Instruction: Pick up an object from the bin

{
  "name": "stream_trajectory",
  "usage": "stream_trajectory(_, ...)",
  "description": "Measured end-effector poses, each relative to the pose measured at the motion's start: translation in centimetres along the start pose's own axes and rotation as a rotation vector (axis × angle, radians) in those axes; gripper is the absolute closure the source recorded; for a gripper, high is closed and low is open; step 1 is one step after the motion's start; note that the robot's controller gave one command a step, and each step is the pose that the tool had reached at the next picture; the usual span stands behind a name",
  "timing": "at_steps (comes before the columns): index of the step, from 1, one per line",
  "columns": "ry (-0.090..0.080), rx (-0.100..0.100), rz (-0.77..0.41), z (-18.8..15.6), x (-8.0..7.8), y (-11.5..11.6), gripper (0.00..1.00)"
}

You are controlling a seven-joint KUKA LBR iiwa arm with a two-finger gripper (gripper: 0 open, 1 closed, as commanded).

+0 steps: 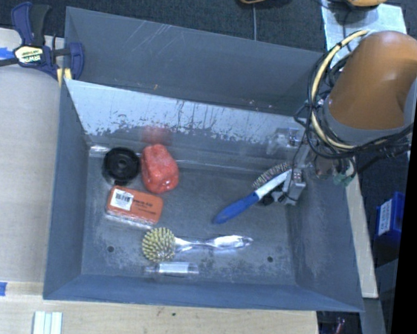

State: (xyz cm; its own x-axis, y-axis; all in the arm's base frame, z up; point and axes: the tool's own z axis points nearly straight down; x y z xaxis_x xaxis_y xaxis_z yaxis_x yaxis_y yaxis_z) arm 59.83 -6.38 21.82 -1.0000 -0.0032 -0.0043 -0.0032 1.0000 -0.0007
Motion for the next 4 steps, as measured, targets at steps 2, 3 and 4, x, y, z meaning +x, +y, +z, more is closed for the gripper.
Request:
stream_trajectory(2, 0.002, -0.001, -0.214, 7.2, -1.5, -0.2, 0.0)
stream_trajectory(3, 0.0, -0.001, 0.034, 6.2, -0.8, 1.1, 0.0)
stream_trajectory(4, 0.004, -0.003, -0.138, 11.4, -1.7, -2.9, 1.0)
